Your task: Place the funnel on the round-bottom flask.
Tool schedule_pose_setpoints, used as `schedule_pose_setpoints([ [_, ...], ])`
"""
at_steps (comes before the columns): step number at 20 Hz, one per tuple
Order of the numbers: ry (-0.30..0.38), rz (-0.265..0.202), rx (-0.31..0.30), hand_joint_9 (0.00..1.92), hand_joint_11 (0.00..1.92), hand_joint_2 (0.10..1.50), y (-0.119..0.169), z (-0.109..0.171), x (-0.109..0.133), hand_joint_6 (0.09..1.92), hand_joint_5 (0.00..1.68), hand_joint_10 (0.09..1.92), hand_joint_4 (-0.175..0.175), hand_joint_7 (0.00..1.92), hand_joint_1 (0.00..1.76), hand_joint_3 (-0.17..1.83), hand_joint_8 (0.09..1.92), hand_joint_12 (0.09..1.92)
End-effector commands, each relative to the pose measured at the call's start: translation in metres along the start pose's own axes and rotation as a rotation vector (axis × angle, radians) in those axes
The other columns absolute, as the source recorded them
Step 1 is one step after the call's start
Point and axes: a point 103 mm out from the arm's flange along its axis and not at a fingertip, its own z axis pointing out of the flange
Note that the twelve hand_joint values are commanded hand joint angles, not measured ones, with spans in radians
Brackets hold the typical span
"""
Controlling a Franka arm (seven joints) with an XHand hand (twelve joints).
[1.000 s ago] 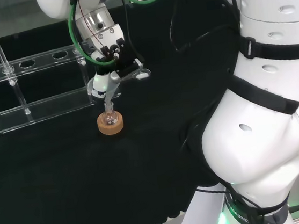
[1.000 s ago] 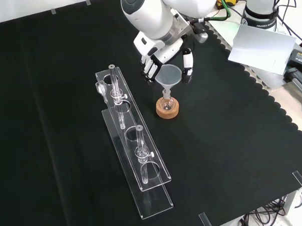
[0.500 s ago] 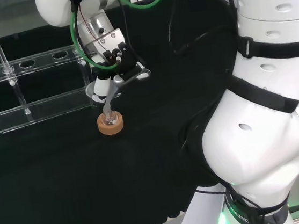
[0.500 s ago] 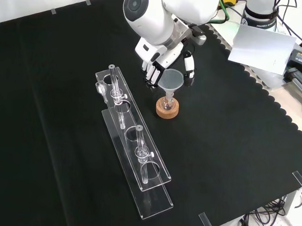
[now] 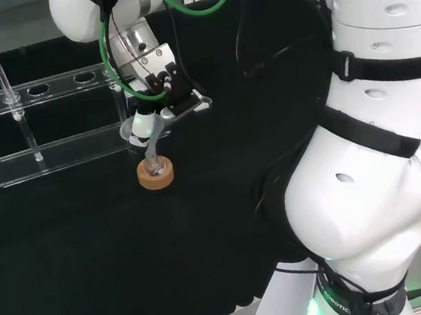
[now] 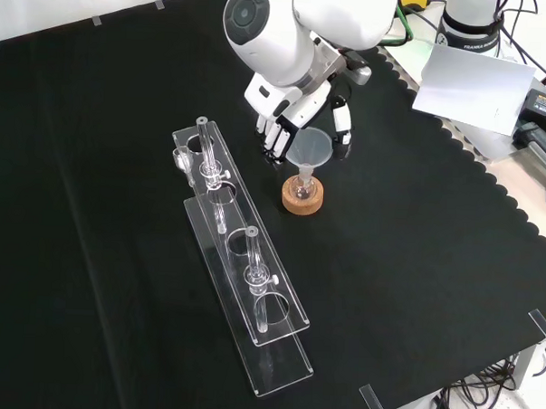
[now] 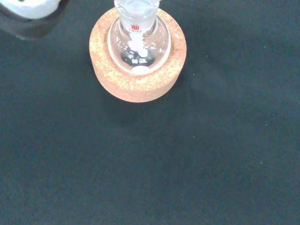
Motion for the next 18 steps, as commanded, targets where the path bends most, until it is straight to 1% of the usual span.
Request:
schedule_pose_setpoints([
  [1, 0.016, -0.013, 0.0, 0.72, 0.59, 0.76, 0.0013, 0.0015, -0.0003, 0.81, 0.76, 0.48, -0.015, 0.4, 0.86, 0.52, 0.69, 1.18],
  [5, 0.019, -0.024, -0.005, 0.65, 0.51, 0.71, 0.0011, 0.0034, -0.0029, 0.8, 0.58, 0.52, -0.023, 0.34, 0.82, 0.52, 0.7, 1.24],
  [9, 0.023, -0.036, -0.01, 0.6, 0.46, 0.67, -0.0009, 0.0024, -0.004, 0.69, 0.43, 0.57, -0.033, 0.31, 0.79, 0.52, 0.7, 1.28],
  [14, 0.028, -0.056, -0.019, 0.52, 0.4, 0.63, -0.0037, 0.0006, -0.0021, 0.45, 0.36, 0.62, -0.045, 0.24, 0.75, 0.5, 0.7, 1.3],
  [18, 0.029, -0.071, -0.021, 0.49, 0.38, 0.62, -0.0058, -0.0007, 0.0, 0.32, 0.33, 0.64, -0.049, 0.19, 0.71, 0.46, 0.7, 1.31],
])
